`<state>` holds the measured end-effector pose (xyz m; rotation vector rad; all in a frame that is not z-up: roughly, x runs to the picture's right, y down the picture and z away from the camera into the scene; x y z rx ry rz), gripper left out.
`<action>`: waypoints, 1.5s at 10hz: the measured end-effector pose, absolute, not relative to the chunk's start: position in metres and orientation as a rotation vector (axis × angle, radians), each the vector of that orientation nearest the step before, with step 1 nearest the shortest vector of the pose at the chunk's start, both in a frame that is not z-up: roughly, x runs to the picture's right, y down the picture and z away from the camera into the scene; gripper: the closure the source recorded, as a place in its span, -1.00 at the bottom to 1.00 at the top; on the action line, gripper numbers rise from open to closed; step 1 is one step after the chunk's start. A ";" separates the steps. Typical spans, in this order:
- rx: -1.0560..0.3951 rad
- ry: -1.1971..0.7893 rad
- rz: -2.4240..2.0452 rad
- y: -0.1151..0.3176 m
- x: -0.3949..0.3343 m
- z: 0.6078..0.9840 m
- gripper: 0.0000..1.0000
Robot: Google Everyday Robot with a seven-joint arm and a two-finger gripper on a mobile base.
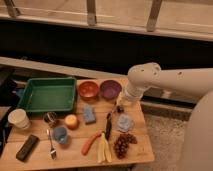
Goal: Place brush in paper cup
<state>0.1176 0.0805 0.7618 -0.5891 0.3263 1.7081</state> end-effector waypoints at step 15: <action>-0.818 0.351 1.605 0.121 0.039 0.827 -0.10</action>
